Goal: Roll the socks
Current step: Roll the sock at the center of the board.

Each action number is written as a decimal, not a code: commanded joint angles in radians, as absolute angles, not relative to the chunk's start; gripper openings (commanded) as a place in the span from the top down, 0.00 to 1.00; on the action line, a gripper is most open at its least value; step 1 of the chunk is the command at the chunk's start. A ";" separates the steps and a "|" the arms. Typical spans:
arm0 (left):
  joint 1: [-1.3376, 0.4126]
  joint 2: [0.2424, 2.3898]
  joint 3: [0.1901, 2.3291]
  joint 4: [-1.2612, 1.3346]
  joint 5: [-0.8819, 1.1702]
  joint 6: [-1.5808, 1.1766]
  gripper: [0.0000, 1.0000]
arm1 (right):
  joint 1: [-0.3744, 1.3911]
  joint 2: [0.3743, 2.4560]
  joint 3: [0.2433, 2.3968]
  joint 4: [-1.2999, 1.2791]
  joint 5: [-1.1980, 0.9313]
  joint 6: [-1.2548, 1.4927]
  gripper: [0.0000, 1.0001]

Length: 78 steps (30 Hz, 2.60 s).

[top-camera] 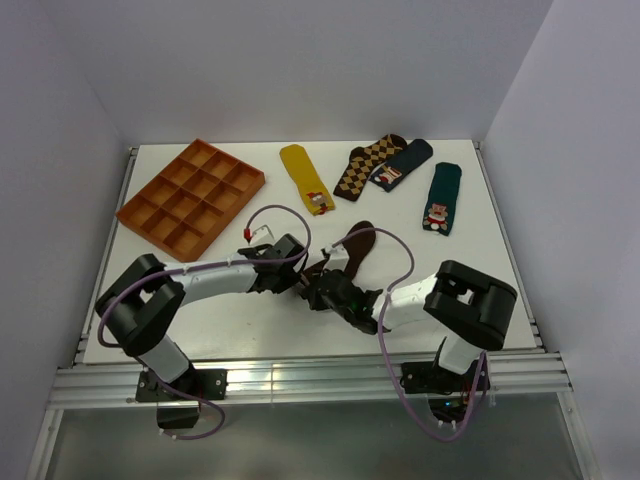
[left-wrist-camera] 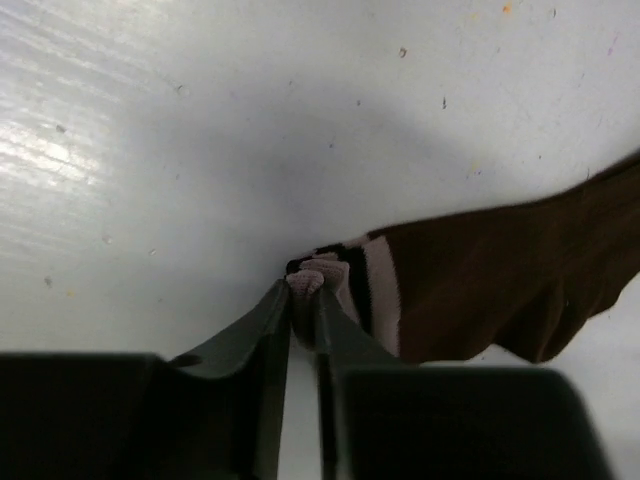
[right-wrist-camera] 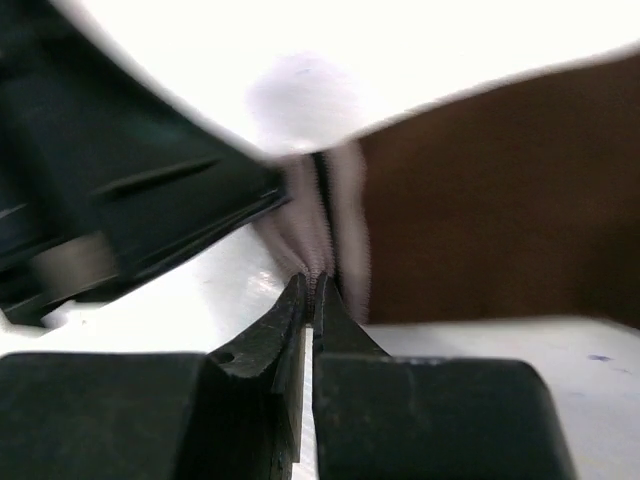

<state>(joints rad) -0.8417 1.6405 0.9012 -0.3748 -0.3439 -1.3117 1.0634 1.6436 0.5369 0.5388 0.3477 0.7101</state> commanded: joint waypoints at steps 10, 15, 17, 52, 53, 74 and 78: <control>-0.824 1.356 0.658 -0.146 -0.354 -1.388 0.43 | 0.810 1.632 0.471 0.517 -0.061 0.933 1.00; -0.824 1.344 0.609 -0.048 -0.344 -1.373 0.42 | 0.749 1.692 0.442 0.612 -0.215 1.023 1.00; -0.822 1.359 0.598 -0.009 -0.333 -1.367 0.42 | 0.730 1.703 0.425 0.638 -0.248 1.045 1.00; -0.795 1.585 0.537 0.270 -0.259 -1.325 0.61 | 0.609 1.841 0.391 0.785 -0.465 1.235 1.00; -0.795 1.588 0.537 0.270 -0.258 -1.324 0.62 | 0.609 1.839 0.393 0.779 -0.462 1.235 1.00; -0.798 1.661 0.594 0.135 -0.258 -1.336 0.94 | 0.612 1.753 0.442 0.592 -0.371 1.120 0.96; -0.802 1.658 0.643 0.069 -0.284 -1.312 1.00 | 0.633 1.681 0.485 0.477 -0.295 1.039 0.86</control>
<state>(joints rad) -0.7963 1.6211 0.6220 0.2459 -0.2569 -1.3529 0.6155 1.7275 0.4572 0.6777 -0.4107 1.1458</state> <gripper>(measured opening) 0.027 0.123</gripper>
